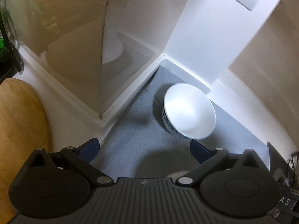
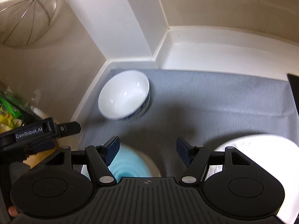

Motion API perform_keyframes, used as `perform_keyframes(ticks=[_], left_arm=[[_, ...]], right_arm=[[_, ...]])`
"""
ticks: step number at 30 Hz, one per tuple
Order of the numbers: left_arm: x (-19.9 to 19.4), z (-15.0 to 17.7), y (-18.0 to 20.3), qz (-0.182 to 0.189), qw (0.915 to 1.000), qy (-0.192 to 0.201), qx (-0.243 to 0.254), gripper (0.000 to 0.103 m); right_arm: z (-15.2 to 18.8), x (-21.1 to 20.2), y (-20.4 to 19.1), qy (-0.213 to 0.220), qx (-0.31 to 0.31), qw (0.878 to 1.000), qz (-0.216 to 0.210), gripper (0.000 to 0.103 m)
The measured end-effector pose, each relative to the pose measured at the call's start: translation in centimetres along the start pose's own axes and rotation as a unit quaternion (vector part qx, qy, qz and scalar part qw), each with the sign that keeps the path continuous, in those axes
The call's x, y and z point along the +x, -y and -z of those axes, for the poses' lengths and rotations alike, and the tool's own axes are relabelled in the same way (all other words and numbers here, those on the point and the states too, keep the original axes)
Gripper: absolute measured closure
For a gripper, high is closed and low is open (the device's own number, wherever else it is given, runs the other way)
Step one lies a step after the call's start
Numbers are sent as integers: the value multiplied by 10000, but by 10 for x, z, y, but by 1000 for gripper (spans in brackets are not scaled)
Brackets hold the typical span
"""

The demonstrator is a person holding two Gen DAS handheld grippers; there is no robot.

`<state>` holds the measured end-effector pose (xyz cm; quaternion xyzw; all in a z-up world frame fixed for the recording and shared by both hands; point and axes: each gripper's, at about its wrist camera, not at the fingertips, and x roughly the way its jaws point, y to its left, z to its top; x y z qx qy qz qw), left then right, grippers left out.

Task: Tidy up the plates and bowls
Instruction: 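Move the left gripper to the white bowl with blue pattern, then close the left gripper on the blue-patterned bowl rim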

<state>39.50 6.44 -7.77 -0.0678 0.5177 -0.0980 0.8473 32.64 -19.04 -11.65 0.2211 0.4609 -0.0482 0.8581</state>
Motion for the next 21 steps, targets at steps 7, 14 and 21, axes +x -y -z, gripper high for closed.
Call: perform_keyframes(ticks=[7,14,21], left_arm=[[28,-11,15,-287,9991,49,-303,1],[52,-19,20,-456,9973,39,-576,1],[78,-26,20,-443,9963,-114,-733,1]], right_arm=[[-31,31,5,184,-31,9996,214,34],[-50,67,7,114,-117,9993,340,34],[-55,95,6,-2,-230,9991,349,35]])
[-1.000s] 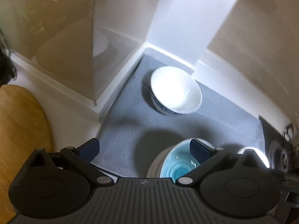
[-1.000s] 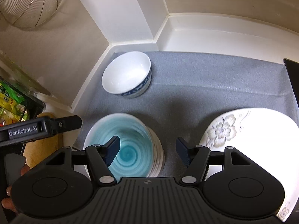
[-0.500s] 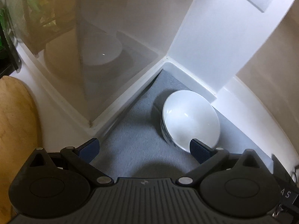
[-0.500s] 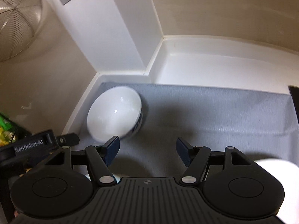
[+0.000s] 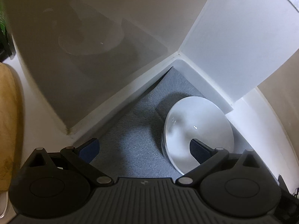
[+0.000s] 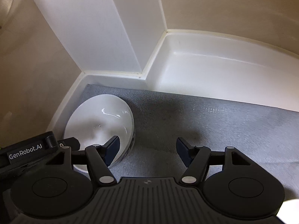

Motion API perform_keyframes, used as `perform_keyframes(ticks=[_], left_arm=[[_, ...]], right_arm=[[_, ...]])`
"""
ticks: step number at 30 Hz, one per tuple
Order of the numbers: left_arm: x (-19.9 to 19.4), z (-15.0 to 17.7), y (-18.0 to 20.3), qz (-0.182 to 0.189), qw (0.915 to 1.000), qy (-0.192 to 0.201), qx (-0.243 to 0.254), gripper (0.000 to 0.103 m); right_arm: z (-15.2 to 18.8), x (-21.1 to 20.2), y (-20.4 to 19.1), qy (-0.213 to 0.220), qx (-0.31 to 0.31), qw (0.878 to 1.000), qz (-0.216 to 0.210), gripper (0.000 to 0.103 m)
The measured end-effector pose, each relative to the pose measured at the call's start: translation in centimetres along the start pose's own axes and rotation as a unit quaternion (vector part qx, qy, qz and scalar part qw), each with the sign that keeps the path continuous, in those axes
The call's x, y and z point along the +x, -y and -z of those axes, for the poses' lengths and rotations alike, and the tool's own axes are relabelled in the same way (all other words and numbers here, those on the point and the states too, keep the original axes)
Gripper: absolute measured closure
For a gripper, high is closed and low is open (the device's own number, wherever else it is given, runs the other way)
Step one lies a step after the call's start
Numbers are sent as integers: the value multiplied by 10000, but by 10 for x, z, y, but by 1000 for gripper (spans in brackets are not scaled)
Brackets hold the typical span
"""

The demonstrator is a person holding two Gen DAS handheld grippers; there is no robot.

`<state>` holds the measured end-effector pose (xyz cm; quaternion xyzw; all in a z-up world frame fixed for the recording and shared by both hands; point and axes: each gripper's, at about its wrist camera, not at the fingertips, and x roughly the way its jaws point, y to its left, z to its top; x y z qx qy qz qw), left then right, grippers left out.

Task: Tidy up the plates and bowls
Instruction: 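Close the left gripper on the blue-patterned bowl rim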

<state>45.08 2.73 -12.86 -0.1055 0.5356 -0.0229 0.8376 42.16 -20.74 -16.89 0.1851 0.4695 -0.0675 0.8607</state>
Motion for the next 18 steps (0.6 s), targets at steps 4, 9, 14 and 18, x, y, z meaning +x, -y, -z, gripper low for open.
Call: perform_keyframes(ticks=[4,9,14,18], left_arm=[[9,-1,0,-17,10000,-80,-42,1],[15,-2,2,-91,9999,-113,-40,1],[20,-3,8,-111,9998,-141,41,1],[12,-1,11,152,9996,-78,226,39]], right_arm=[[-1,11,1,-75,12,10000,15,36],[-3,24,3,-174,81,9998,-22,38],[-4,36,0,-252,15,9997,-69,42],[-3,39,-4,-305,-30,9989,-343,81]])
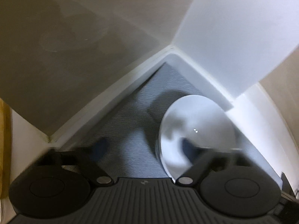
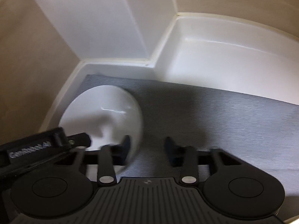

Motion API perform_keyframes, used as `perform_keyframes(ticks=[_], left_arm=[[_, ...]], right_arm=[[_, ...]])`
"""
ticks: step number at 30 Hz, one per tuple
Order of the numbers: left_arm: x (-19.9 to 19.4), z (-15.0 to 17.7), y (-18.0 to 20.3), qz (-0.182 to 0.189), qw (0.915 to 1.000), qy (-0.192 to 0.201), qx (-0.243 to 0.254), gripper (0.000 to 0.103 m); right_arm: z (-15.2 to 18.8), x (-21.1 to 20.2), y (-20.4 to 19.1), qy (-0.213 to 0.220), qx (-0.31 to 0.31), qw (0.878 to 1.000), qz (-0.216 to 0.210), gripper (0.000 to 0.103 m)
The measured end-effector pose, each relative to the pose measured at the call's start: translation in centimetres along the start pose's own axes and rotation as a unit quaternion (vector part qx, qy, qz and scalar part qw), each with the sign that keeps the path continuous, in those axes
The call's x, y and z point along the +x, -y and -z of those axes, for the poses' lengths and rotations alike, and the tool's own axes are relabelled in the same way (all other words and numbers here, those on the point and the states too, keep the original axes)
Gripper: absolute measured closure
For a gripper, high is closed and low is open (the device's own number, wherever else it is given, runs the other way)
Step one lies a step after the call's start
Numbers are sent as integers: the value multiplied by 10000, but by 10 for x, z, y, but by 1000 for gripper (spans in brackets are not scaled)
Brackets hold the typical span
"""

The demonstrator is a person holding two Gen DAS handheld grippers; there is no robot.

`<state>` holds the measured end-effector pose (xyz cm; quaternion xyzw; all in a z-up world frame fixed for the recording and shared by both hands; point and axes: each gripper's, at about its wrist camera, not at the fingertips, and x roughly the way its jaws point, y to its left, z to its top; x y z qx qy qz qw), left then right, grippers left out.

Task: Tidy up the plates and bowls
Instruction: 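Close the left gripper on the blue-patterned bowl rim, then carry the blue-patterned bowl with the left gripper over the bowl stack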

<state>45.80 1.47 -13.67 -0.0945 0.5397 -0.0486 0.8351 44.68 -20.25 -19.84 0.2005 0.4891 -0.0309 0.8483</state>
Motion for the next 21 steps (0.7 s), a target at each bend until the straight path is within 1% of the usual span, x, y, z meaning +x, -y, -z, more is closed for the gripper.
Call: perform_keyframes(ticks=[1,2,3,4,9,13,21], left_arm=[[-2,1,-2,149,9999,-63,-11,59],[-2,1,-3,329,9993,-165,-42,83],[-1,1,-4,470,9985,-265,-53,89],[-1,1,-4,463,9984,-323,-23,89],[-2,5,-4,547,9976,-362,236,91],[-14,9,2,565,9973,-202,420,91],[-43,13,9,712,9957,38,597,91]], right_arm=[[0,0,-2,-12,-33,10000,-31,87],[1,-1,-4,-23,-79,10000,-21,91],[1,-2,-6,-13,-103,9999,1,92],[1,-3,-6,-5,-102,9999,-27,92],[2,-8,-6,-54,-43,10000,23,91],[4,-17,-8,53,-100,9999,66,91],[9,-45,-12,269,-160,9995,103,90]])
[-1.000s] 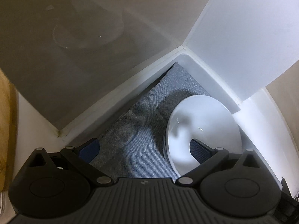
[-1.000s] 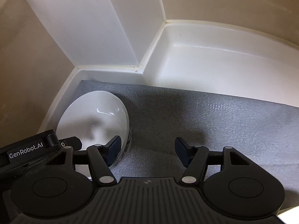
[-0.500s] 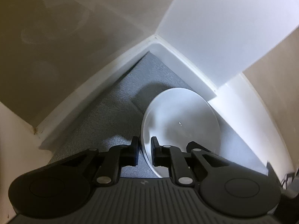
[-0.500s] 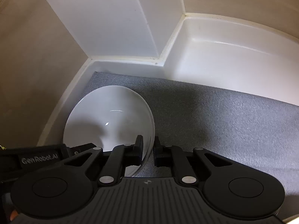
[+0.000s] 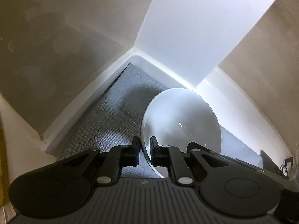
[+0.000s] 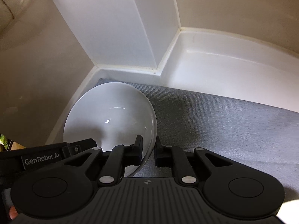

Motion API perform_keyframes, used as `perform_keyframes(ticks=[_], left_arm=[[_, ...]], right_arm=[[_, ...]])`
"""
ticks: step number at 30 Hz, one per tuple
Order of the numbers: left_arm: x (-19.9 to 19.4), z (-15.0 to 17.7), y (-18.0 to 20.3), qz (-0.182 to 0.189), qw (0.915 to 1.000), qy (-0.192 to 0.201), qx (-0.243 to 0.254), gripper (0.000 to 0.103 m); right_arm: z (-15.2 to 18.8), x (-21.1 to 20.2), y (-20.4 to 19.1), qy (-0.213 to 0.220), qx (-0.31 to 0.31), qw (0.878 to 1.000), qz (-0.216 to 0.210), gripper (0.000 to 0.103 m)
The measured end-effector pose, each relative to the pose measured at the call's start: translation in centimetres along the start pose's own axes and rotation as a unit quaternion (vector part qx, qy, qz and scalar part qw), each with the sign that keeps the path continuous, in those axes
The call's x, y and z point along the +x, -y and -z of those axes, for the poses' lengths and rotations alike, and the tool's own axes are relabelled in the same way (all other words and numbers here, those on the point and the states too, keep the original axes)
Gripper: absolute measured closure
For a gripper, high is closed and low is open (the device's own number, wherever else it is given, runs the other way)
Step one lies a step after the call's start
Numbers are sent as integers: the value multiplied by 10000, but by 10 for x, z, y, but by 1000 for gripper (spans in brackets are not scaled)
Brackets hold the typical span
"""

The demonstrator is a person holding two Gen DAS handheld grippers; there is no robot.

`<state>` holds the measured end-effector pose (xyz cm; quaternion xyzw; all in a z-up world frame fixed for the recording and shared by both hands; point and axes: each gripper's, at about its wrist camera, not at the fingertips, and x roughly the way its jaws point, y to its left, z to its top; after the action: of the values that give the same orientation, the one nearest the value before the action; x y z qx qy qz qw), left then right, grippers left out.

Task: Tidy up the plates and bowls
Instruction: 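Carry the blue-patterned bowl with the left gripper over the bowl stack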

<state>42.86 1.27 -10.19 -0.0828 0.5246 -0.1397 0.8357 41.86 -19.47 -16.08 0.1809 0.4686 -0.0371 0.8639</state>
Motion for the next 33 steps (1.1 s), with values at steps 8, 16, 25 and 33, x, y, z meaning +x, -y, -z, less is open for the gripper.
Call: perform_keyframes(ticks=[8,16,25,33], left_arm=[[-33,10,7,219,9993,236,165,91],[-63,28,18,395,9977,403,377,91],[-92,58,9,519,9964,332,584,91],[-100,82,-4,432,9968,50,673,91]], right_arm=[[8,-41,-8,333,-84,9994,75,90],[22,-79,-12,591,-84,9981,138,89],[50,-111,-20,677,-131,9975,157,89],[80,-114,-26,449,-177,9988,120,89]])
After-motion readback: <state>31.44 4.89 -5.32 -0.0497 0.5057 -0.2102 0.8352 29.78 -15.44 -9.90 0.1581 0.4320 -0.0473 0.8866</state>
